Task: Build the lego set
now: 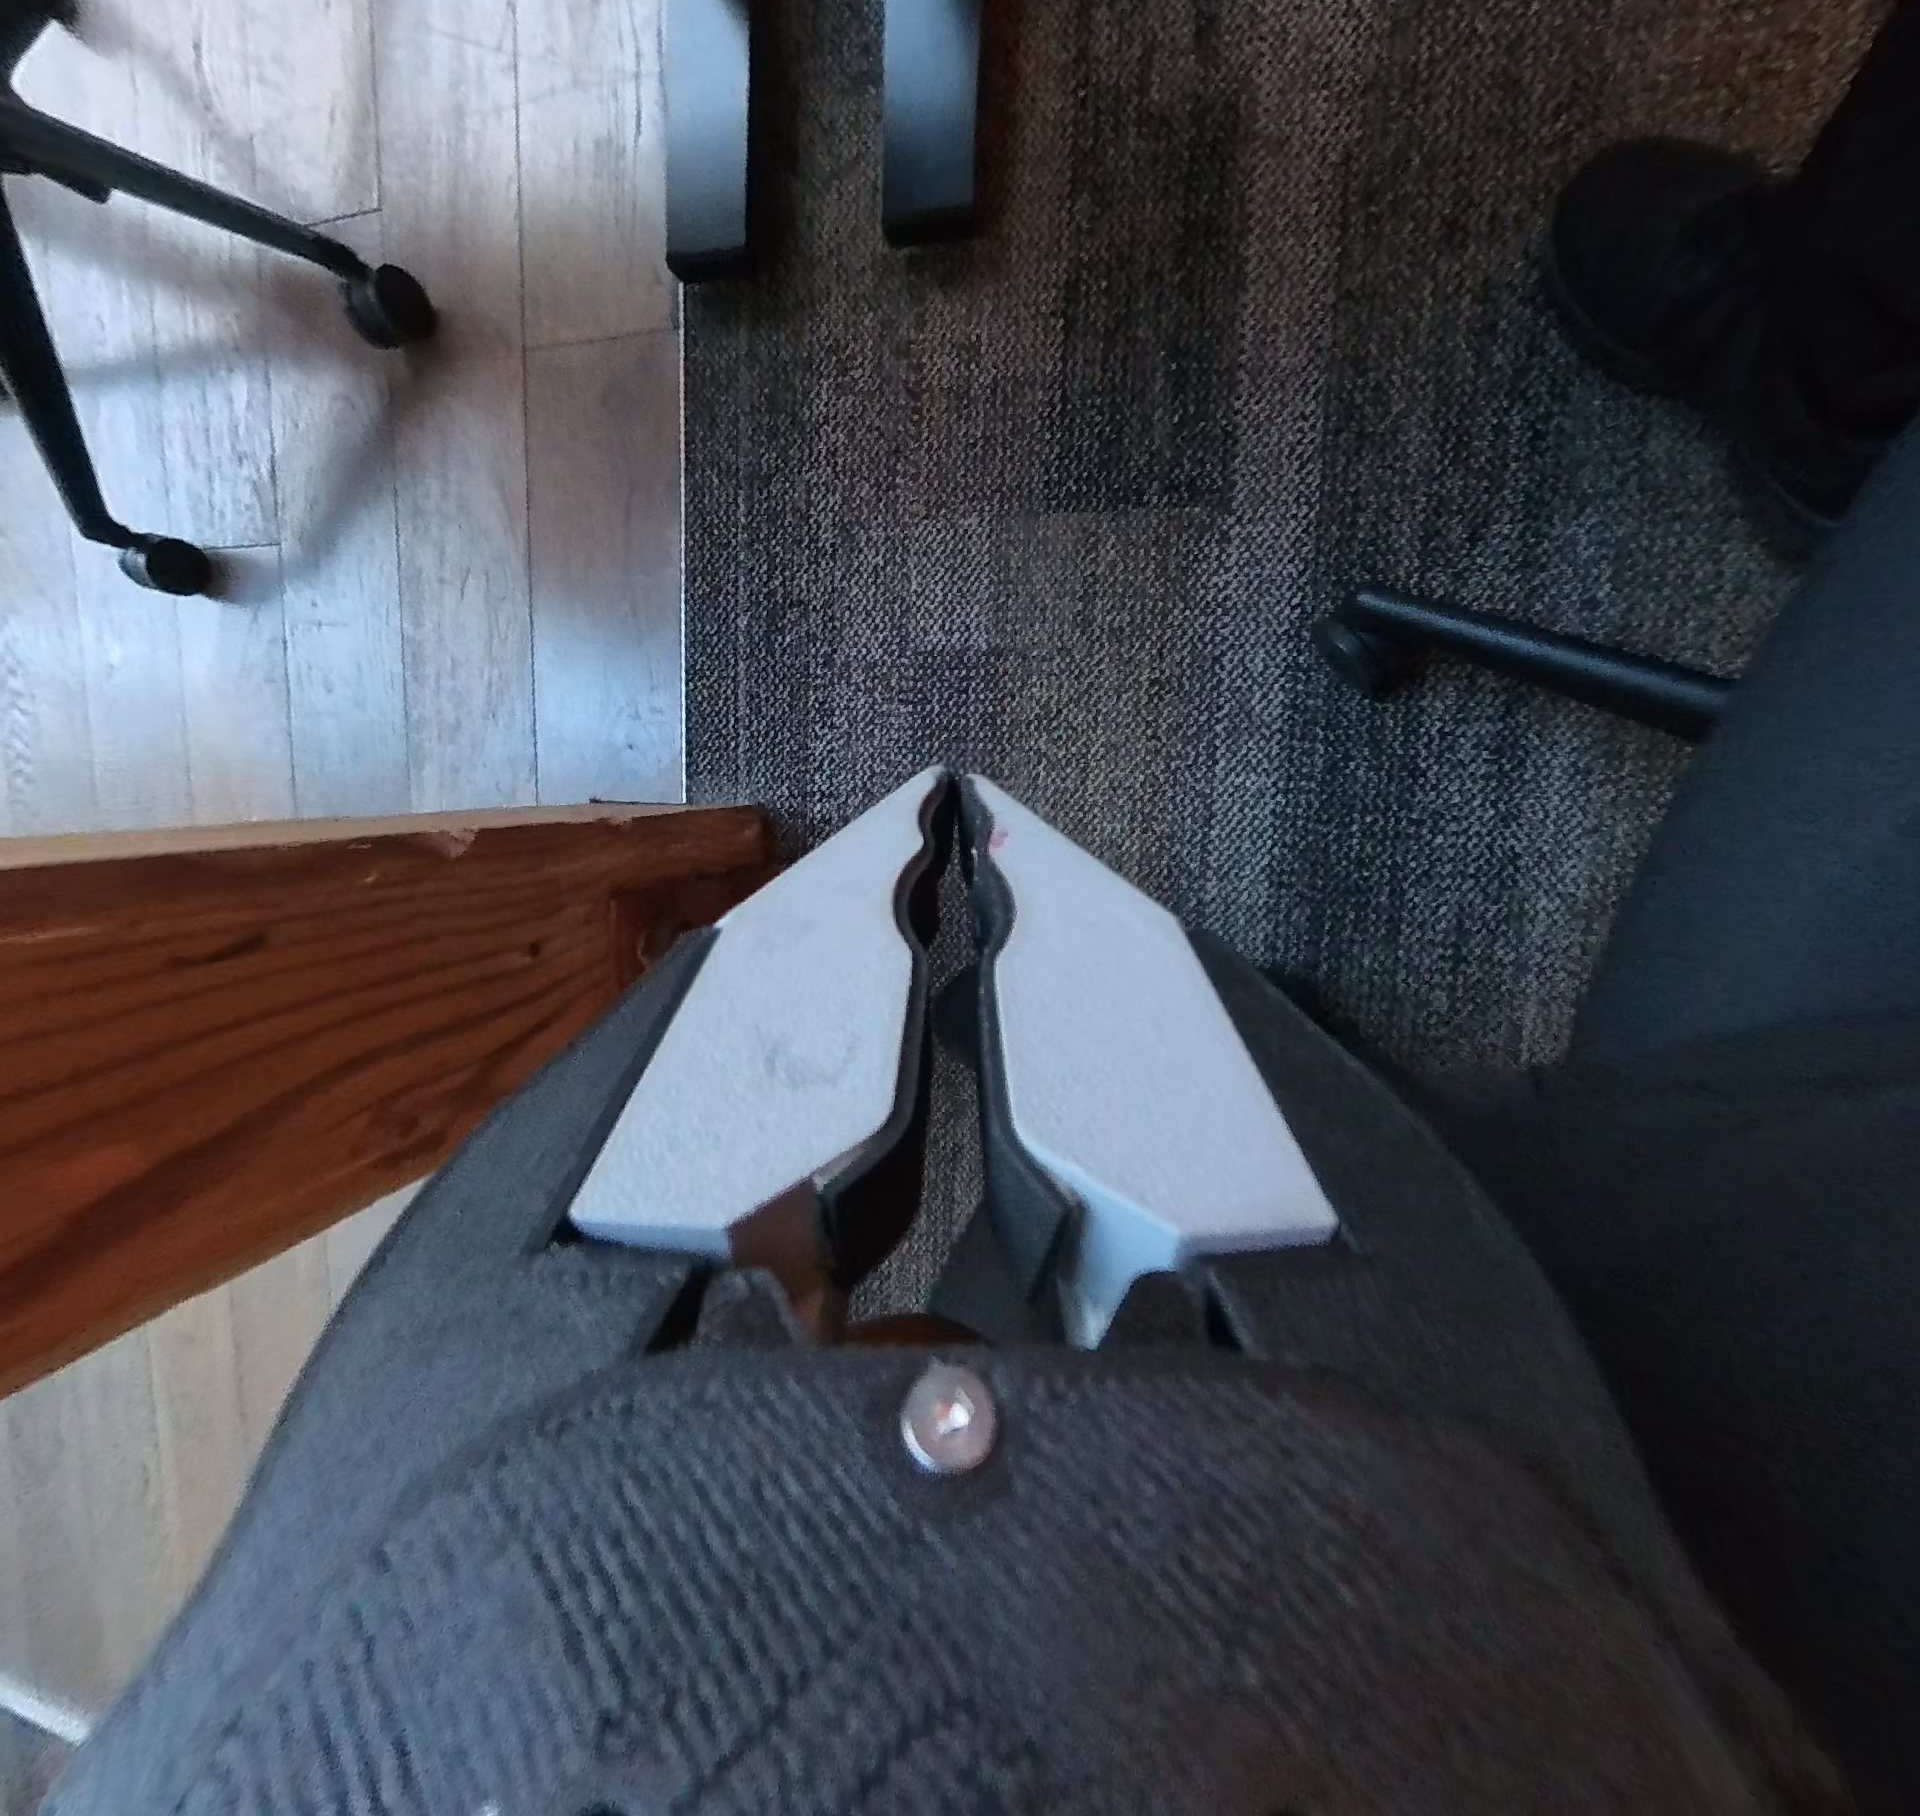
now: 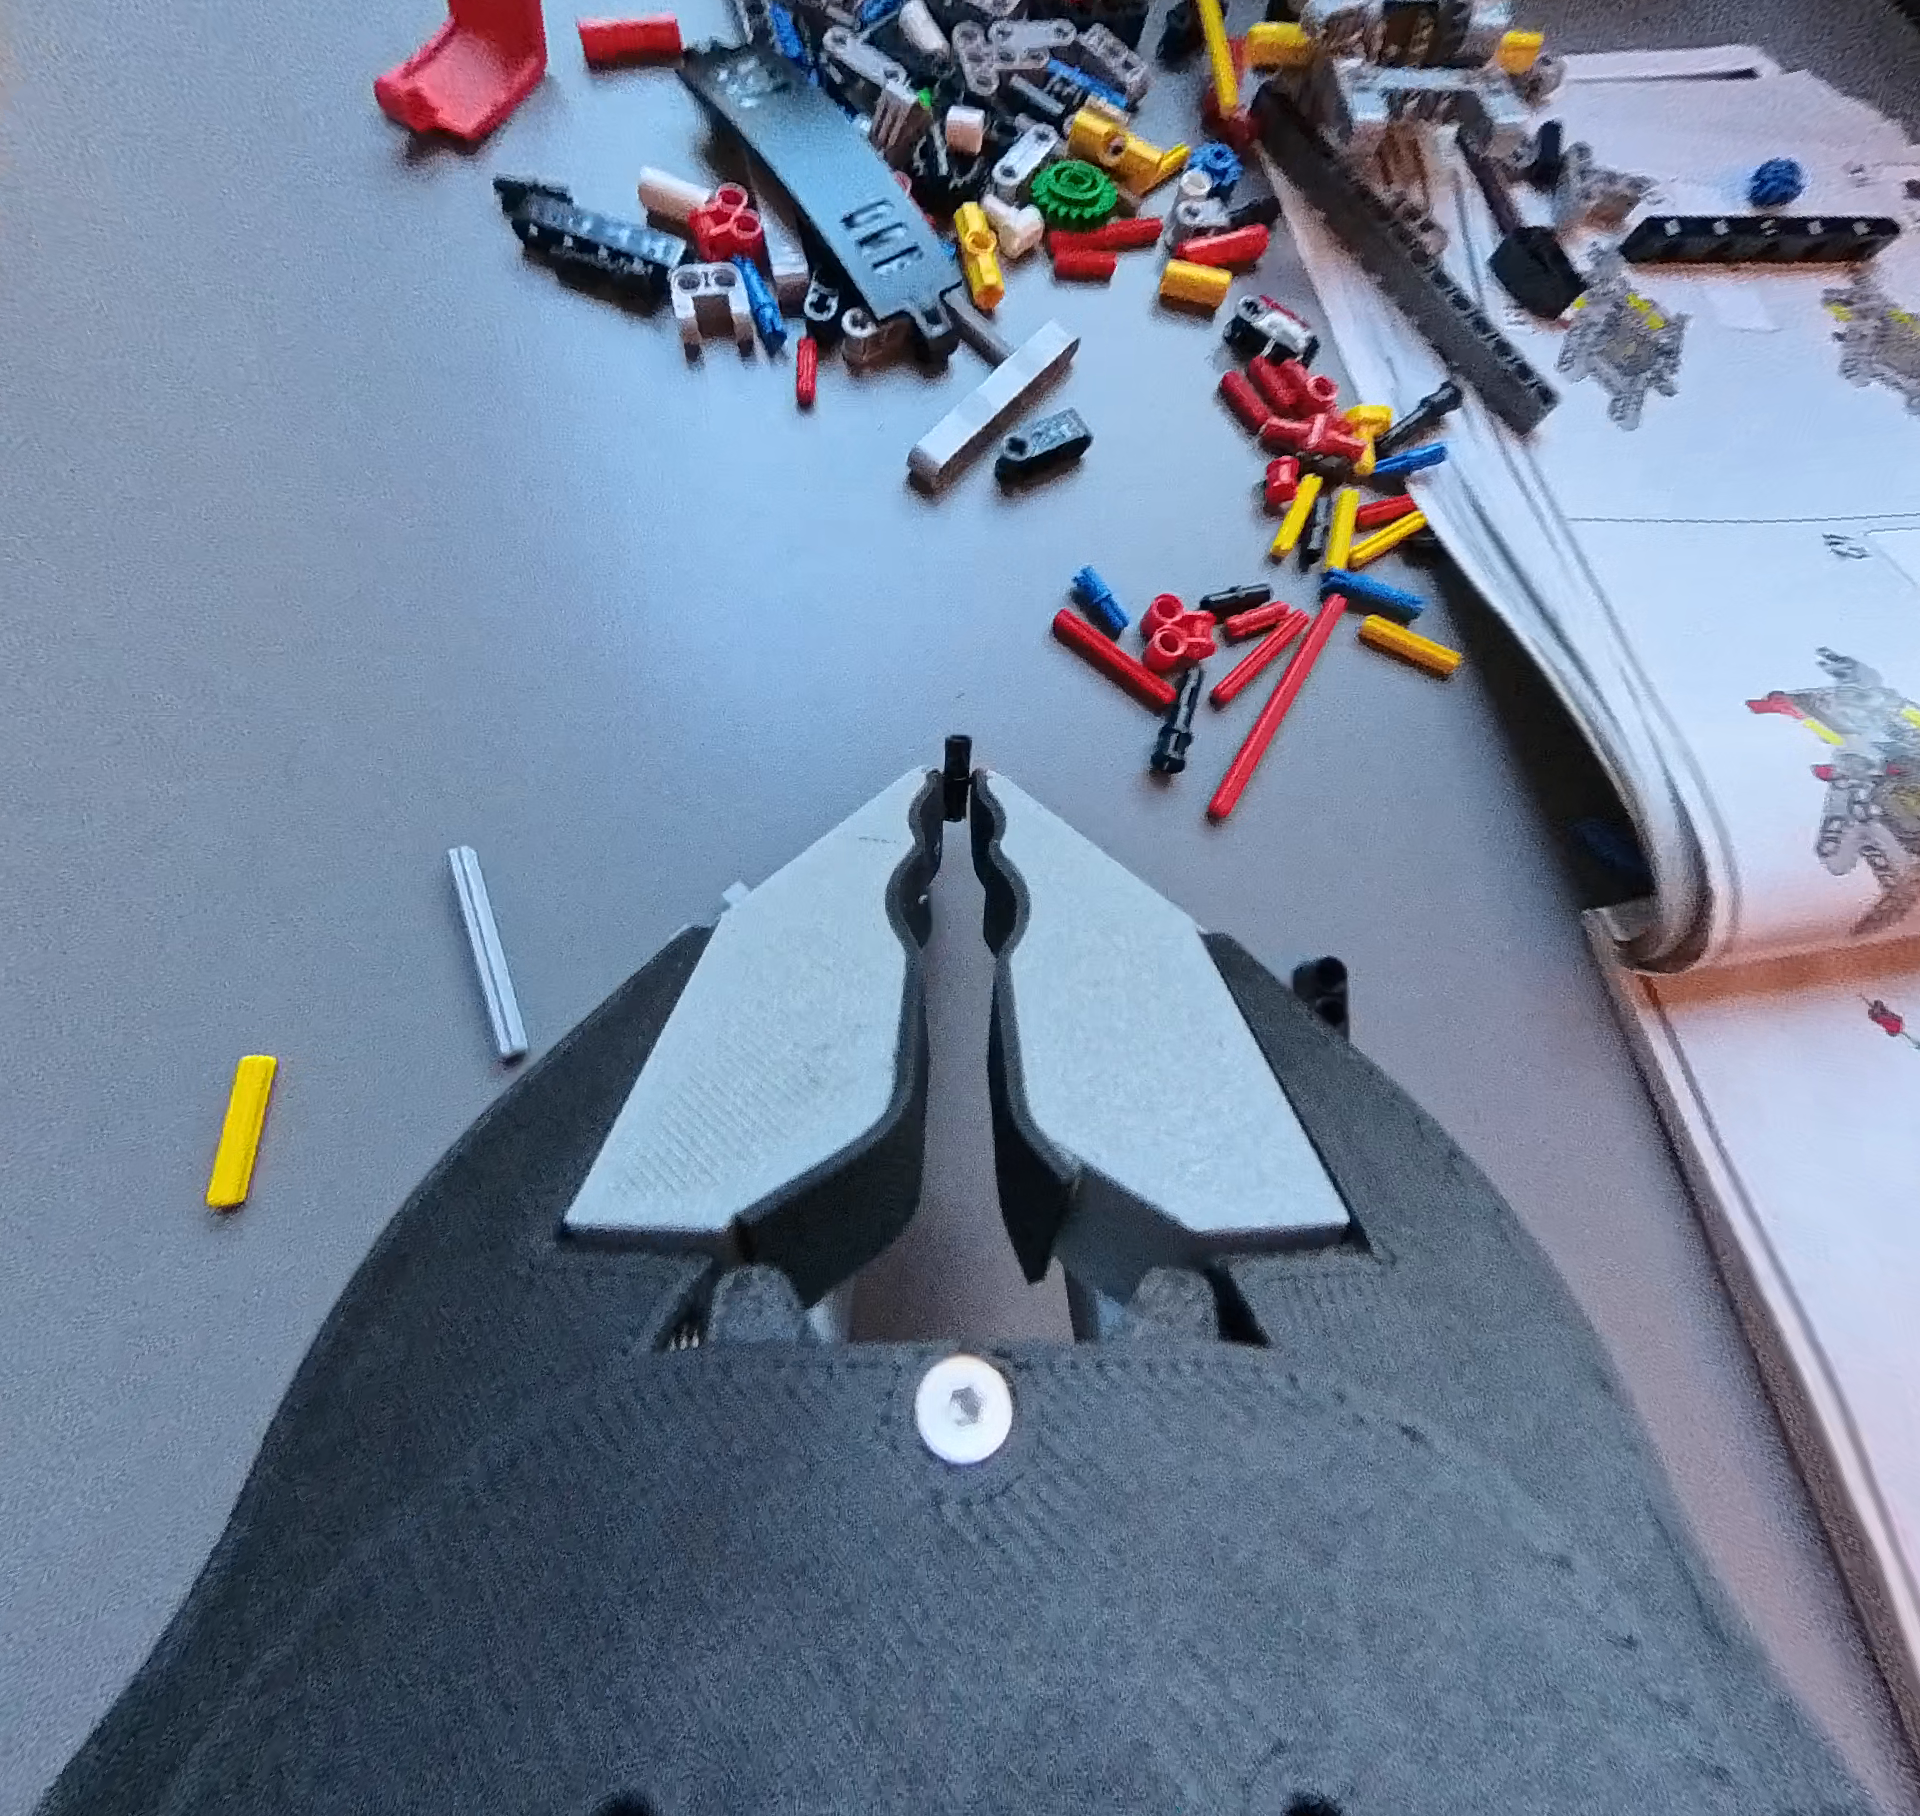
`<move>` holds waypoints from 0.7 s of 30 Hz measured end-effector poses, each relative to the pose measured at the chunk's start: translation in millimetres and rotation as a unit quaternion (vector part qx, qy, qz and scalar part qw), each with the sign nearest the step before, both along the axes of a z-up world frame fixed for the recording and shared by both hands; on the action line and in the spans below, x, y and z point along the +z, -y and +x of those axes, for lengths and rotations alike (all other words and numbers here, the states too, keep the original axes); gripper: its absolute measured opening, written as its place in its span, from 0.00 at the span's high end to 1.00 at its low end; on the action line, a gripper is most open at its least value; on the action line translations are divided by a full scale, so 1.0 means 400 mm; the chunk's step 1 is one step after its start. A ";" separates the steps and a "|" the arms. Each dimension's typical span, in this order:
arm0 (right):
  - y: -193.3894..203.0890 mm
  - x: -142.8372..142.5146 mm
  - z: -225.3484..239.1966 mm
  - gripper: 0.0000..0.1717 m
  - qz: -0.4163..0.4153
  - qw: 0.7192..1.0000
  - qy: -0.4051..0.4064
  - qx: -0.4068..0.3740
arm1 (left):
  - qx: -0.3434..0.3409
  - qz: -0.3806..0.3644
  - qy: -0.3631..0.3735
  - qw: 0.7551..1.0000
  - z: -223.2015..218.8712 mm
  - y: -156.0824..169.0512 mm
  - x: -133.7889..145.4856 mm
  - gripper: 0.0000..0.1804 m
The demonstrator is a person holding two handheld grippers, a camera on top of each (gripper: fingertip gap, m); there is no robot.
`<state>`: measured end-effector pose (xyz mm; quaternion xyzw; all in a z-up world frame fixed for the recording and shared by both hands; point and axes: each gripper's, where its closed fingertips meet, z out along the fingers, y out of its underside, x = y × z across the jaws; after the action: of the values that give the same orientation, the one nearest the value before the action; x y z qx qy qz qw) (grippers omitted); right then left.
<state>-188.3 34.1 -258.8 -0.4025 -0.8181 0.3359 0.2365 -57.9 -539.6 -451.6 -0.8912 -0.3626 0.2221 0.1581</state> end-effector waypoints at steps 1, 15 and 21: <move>0.003 -0.009 0.001 0.99 0.004 1.000 0.004 0.003 | -0.002 0.004 0.005 1.000 -0.008 -0.010 -0.002 1.00; -0.002 0.077 -0.009 0.84 -0.158 0.987 -0.034 0.020 | -0.121 -0.064 0.029 0.990 -0.152 -0.162 -0.094 1.00; -0.073 0.129 -0.019 0.84 -0.290 0.956 -0.037 -0.019 | -0.172 -0.117 0.022 0.978 -0.183 -0.205 -0.127 1.00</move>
<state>-195.8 63.5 -207.2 -0.4565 -0.6686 0.5686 0.1459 -131.1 -457.5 -502.4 -0.9571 -0.1792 0.2130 0.0806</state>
